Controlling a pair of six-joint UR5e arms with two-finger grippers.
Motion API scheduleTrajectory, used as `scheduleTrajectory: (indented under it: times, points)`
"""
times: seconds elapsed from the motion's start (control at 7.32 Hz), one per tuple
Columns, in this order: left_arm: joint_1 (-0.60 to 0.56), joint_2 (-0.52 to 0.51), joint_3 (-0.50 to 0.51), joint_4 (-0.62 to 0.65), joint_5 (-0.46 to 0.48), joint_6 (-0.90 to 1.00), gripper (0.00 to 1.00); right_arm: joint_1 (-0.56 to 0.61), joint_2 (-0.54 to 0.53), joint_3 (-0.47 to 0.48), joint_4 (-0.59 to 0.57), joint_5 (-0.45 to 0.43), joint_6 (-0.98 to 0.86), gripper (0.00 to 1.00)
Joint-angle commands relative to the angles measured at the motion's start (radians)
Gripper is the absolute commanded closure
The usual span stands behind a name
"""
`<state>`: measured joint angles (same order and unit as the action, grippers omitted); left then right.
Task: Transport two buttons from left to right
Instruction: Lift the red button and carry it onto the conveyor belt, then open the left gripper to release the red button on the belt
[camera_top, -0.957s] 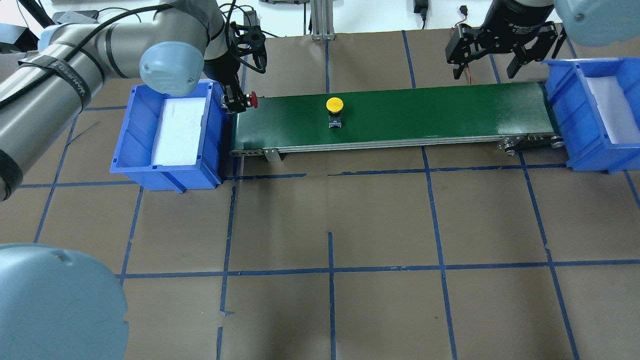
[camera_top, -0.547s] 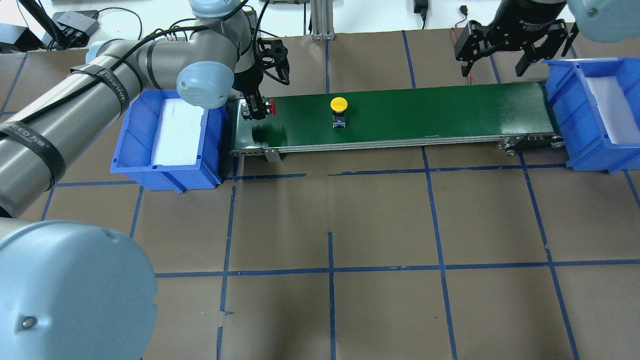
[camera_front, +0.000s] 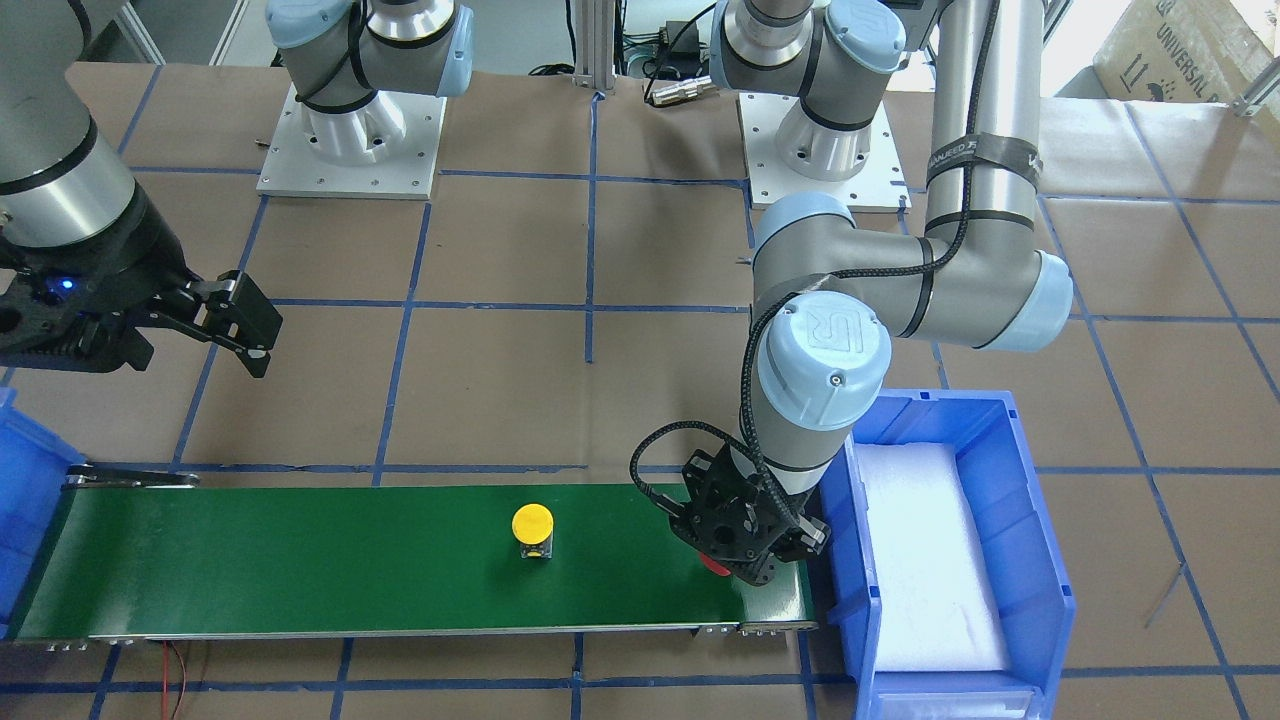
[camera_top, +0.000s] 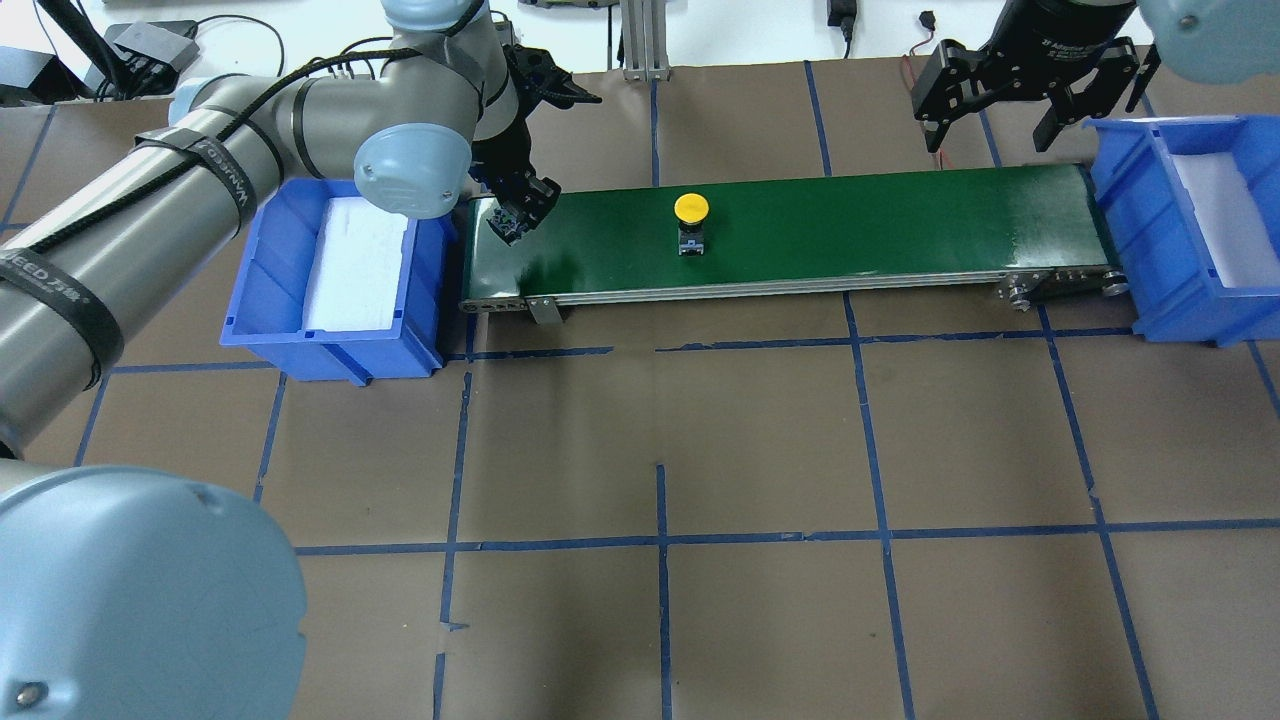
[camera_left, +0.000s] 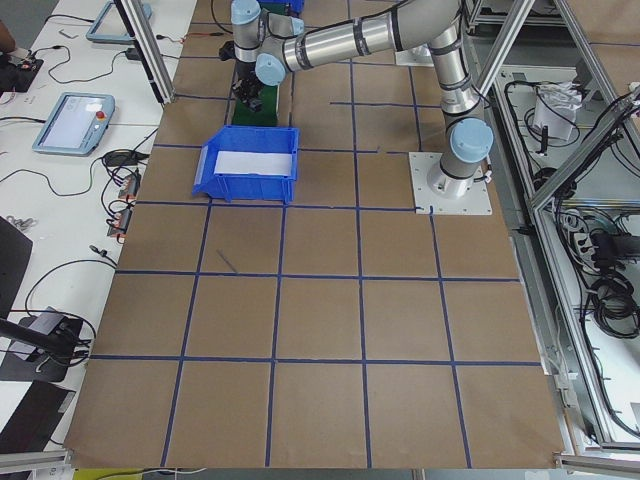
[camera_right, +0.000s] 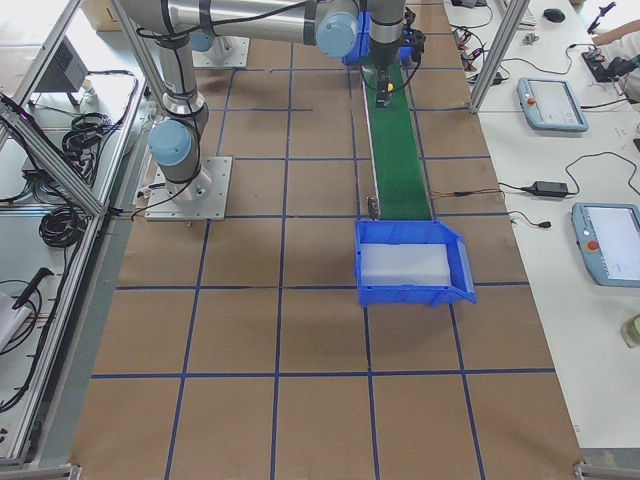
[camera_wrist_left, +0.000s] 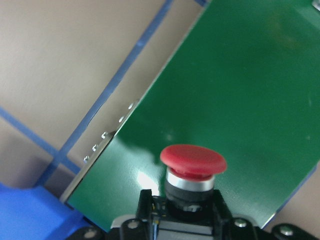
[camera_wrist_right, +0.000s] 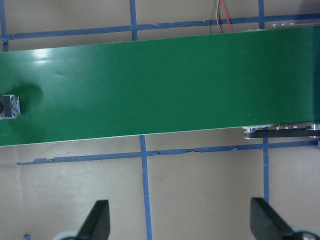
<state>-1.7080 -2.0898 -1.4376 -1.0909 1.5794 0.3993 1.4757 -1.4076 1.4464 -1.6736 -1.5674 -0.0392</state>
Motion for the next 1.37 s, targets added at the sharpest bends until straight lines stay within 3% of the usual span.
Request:
scheduleTrajectory:
  times: [0.0, 0.14, 0.68, 1.23]
  points:
    - [-0.007, 0.002, -0.029, -0.009, 0.001, -0.357, 0.71, 0.0, 0.001, 0.008, -0.001, -0.002, -0.001, 0.0]
    - [-0.007, 0.002, -0.064, 0.006, -0.002, -0.447, 0.71, 0.0, 0.002, 0.008, -0.001, -0.009, -0.011, 0.0]
    - [-0.027, -0.018, -0.067, 0.081, 0.001, -0.474, 0.62, -0.006, 0.001, 0.011, -0.001, -0.002, -0.016, 0.0]
    - [-0.038, -0.032, -0.067, 0.078, 0.007, -0.723, 0.57, 0.0, 0.031, 0.006, -0.001, -0.003, -0.016, 0.0]
